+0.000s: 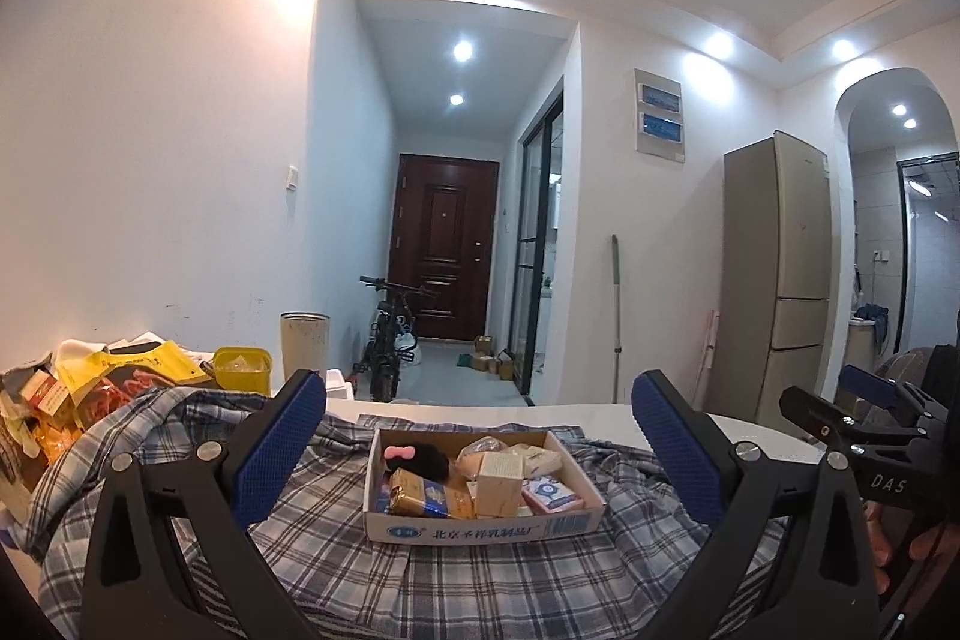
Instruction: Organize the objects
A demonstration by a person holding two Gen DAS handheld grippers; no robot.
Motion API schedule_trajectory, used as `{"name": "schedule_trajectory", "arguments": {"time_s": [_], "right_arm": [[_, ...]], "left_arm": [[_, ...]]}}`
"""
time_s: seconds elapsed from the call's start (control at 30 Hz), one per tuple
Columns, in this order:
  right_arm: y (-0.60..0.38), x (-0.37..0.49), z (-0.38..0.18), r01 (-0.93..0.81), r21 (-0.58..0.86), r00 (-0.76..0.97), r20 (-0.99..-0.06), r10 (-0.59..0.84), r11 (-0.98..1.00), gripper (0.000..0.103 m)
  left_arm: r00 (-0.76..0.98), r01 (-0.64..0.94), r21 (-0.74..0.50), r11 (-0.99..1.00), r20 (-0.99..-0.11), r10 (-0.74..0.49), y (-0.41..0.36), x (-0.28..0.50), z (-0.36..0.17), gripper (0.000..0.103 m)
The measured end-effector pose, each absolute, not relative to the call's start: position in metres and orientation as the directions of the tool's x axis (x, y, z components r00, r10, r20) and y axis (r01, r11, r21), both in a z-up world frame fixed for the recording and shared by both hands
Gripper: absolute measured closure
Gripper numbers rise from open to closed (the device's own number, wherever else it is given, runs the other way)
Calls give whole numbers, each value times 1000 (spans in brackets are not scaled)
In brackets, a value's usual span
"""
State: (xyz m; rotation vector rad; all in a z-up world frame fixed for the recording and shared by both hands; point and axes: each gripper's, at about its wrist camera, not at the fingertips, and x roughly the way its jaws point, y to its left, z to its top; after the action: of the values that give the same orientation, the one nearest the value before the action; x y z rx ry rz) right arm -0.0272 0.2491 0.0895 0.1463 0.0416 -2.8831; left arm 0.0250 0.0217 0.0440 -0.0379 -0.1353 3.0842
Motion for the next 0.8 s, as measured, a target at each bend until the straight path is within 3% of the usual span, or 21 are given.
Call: {"name": "schedule_trajectory", "arguments": {"time_s": [0.23, 0.33, 0.6, 0.8], "right_arm": [[273, -44, 61, 196, 78, -972, -114, -204, -977, 0], [273, -48, 55, 119, 36, -987, -103, -122, -992, 0], [269, -49, 44, 164, 1, -982, -91, -164, -986, 0], [243, -47, 40, 126, -132, -987, -115, -111, -983, 0]], "left_arm": [[-1000, -15, -69, -997, -25, 17, 21, 17, 13, 0], [-999, 35, -57, -998, -9, -34, 21, 14, 5, 0], [-1000, 20, -21, -1000, -12, -19, 30, 14, -4, 0], [-998, 50, -18, -999, -26, -50, 31, 12, -5, 0]]}}
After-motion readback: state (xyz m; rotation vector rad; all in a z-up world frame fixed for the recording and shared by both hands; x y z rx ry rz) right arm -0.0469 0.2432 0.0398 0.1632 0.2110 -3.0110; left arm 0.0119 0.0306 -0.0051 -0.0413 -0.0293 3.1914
